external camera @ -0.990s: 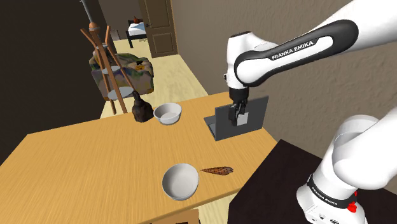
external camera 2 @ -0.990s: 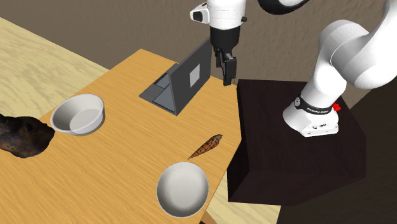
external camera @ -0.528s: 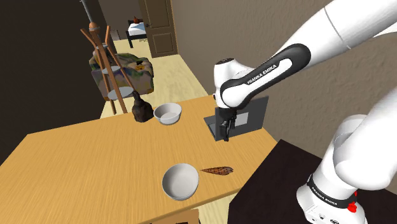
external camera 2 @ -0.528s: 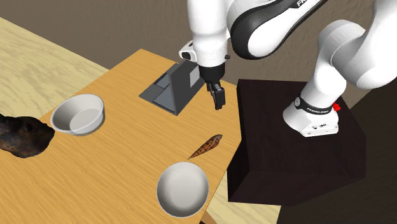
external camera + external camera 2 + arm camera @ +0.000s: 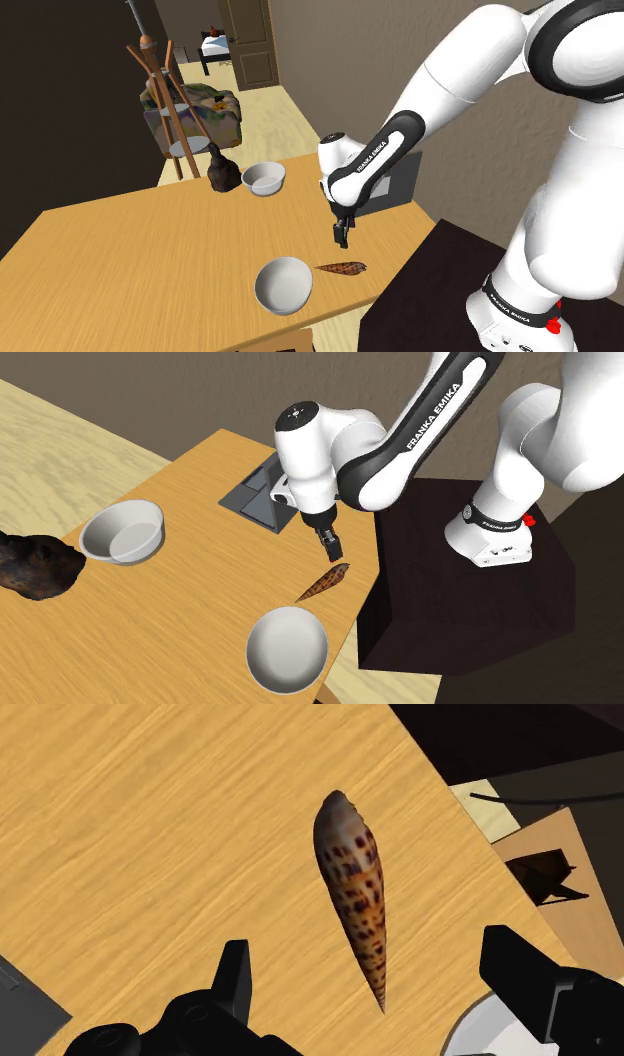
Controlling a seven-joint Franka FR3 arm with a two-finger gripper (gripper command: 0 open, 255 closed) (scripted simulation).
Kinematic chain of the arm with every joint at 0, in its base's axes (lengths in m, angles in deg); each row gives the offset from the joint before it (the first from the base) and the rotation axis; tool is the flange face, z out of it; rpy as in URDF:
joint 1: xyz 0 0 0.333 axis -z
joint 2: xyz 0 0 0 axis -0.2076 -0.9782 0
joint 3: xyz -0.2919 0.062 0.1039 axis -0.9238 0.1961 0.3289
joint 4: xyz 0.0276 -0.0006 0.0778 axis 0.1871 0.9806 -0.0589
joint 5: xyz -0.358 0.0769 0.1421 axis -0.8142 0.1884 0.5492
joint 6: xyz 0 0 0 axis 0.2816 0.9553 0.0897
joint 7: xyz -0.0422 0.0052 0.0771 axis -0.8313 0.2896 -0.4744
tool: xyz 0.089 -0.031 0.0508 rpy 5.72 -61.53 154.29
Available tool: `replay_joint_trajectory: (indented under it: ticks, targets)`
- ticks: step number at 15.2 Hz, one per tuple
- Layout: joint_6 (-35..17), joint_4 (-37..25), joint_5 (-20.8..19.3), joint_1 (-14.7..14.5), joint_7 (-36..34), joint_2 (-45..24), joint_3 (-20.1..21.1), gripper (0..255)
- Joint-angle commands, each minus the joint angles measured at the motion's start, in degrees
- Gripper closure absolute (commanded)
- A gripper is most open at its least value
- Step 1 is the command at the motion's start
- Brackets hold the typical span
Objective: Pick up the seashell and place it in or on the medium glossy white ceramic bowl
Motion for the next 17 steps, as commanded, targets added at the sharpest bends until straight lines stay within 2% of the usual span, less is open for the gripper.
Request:
replay_joint_trajectory:
  ticks: [1,7,14,17]
  targets:
    - [-2.3,-1.7,-0.3,-0.6,0.2,-4.6,0.5,0]
    - [-7.6,-7.2,-1.7,-2.3,0.7,-17.5,1.4,0]
    - [-12.7,-7.1,-2.2,-2.7,0.3,-22.5,1.0,0]
    - [-13.1,-7.1,-2.3,-2.8,0.3,-23.0,0.9,0]
